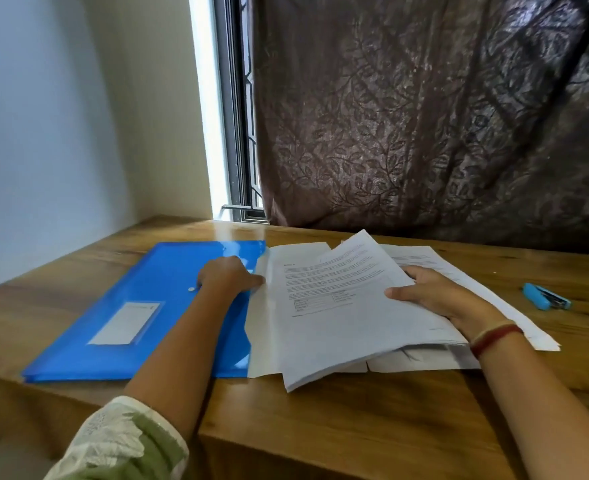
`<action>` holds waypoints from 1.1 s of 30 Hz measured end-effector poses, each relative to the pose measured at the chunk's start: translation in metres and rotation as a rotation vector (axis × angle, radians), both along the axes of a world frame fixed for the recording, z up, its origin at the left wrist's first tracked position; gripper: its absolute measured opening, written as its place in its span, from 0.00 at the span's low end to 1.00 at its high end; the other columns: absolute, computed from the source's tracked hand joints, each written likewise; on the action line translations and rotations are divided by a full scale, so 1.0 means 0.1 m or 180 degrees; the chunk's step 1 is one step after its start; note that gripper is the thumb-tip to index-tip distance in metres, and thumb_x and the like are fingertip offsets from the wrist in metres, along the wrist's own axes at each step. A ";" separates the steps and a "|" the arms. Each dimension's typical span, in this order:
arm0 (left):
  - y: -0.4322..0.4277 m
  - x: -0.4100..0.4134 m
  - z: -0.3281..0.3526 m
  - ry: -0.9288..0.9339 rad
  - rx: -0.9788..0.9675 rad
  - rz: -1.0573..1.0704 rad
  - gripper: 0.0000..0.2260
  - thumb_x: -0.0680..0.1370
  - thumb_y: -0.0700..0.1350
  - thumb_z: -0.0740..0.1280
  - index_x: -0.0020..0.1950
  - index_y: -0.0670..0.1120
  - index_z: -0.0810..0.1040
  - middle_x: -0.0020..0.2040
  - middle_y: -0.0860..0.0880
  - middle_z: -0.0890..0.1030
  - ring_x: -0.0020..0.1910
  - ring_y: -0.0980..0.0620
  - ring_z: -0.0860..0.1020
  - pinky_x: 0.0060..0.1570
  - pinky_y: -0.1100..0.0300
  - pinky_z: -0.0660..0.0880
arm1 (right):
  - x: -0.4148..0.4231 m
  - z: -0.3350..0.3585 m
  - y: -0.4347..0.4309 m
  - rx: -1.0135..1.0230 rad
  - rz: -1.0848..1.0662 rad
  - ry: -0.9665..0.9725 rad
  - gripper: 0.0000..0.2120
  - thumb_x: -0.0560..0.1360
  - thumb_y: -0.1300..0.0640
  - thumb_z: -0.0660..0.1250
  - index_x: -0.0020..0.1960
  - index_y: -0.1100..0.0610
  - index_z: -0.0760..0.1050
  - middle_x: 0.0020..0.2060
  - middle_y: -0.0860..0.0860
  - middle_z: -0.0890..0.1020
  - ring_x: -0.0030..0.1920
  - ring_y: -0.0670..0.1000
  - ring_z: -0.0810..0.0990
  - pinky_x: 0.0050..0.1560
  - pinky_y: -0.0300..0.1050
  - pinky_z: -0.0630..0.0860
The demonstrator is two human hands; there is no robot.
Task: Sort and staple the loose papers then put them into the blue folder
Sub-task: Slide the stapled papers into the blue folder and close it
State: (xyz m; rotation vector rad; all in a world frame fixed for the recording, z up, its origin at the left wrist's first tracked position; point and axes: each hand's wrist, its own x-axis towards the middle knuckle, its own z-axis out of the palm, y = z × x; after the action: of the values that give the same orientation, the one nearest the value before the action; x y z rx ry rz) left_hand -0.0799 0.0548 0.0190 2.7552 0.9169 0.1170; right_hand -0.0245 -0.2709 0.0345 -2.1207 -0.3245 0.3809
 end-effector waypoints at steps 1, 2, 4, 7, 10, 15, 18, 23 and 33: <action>0.01 -0.01 0.01 -0.0049 0.0072 -0.0008 0.26 0.73 0.61 0.67 0.65 0.46 0.75 0.63 0.45 0.76 0.64 0.43 0.73 0.63 0.50 0.71 | -0.01 0.01 0.02 -0.0060 0.0004 -0.0127 0.15 0.72 0.49 0.73 0.57 0.43 0.73 0.52 0.48 0.81 0.50 0.53 0.81 0.54 0.54 0.80; 0.02 -0.03 0.03 -0.0046 0.0126 -0.0028 0.25 0.73 0.60 0.67 0.63 0.46 0.76 0.62 0.46 0.77 0.63 0.44 0.73 0.61 0.52 0.71 | -0.02 0.02 0.06 -0.0110 0.0006 -0.0256 0.18 0.73 0.49 0.73 0.59 0.42 0.70 0.53 0.47 0.79 0.51 0.52 0.80 0.53 0.52 0.79; 0.01 -0.06 0.06 -0.0017 0.0251 -0.0100 0.23 0.74 0.59 0.66 0.62 0.46 0.76 0.60 0.46 0.78 0.61 0.45 0.74 0.57 0.55 0.71 | -0.04 0.03 0.12 -0.0183 0.0083 -0.0452 0.22 0.73 0.48 0.72 0.62 0.40 0.66 0.55 0.46 0.76 0.52 0.50 0.78 0.52 0.49 0.78; 0.04 -0.08 0.10 -0.0289 0.0330 -0.0225 0.19 0.76 0.56 0.65 0.61 0.45 0.76 0.58 0.45 0.79 0.59 0.45 0.76 0.52 0.56 0.70 | -0.01 0.05 0.20 -0.0472 0.0254 -0.0584 0.25 0.72 0.48 0.72 0.64 0.38 0.65 0.58 0.45 0.75 0.54 0.50 0.77 0.56 0.52 0.78; 0.09 -0.09 0.22 -0.0610 0.0303 -0.0292 0.12 0.78 0.51 0.64 0.49 0.42 0.73 0.45 0.46 0.78 0.47 0.46 0.74 0.43 0.57 0.67 | 0.03 0.13 0.28 -0.0722 0.0452 -0.0677 0.25 0.73 0.51 0.72 0.67 0.42 0.67 0.61 0.46 0.75 0.57 0.50 0.76 0.59 0.51 0.75; 0.09 -0.15 0.34 -0.0902 0.0415 -0.0348 0.18 0.76 0.47 0.68 0.34 0.46 0.61 0.33 0.50 0.66 0.39 0.50 0.69 0.29 0.61 0.61 | 0.15 0.36 0.38 -0.0787 0.0752 -0.0882 0.26 0.71 0.59 0.74 0.65 0.46 0.70 0.59 0.46 0.77 0.56 0.48 0.77 0.59 0.48 0.73; 0.10 -0.17 0.35 -0.0960 0.0411 -0.0380 0.19 0.75 0.47 0.69 0.33 0.46 0.61 0.32 0.50 0.65 0.41 0.49 0.69 0.36 0.58 0.64 | 0.23 0.51 0.42 -0.0740 0.0979 -0.0906 0.25 0.70 0.64 0.75 0.64 0.51 0.74 0.56 0.49 0.81 0.57 0.52 0.80 0.63 0.56 0.74; 0.01 -0.16 0.33 -0.0860 0.0364 -0.0567 0.17 0.74 0.46 0.69 0.34 0.46 0.62 0.33 0.51 0.64 0.42 0.47 0.70 0.40 0.57 0.66 | 0.20 0.44 0.69 0.0105 0.0429 -0.1142 0.29 0.71 0.68 0.73 0.69 0.56 0.68 0.56 0.51 0.78 0.55 0.51 0.77 0.56 0.46 0.74; -0.07 -0.33 0.45 -0.0266 -0.0371 -0.0897 0.19 0.73 0.37 0.69 0.64 0.40 0.75 0.57 0.42 0.77 0.44 0.46 0.80 0.41 0.60 0.77 | -0.09 -0.09 1.17 0.0537 0.0356 -0.0740 0.28 0.76 0.63 0.68 0.72 0.53 0.62 0.49 0.43 0.74 0.42 0.39 0.74 0.29 0.25 0.69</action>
State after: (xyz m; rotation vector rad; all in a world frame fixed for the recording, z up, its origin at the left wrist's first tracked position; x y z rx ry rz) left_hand -0.1131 0.0482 0.0636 2.7139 0.4913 0.1239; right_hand -0.0336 -0.1543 0.0256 -1.9880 -0.5912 0.1638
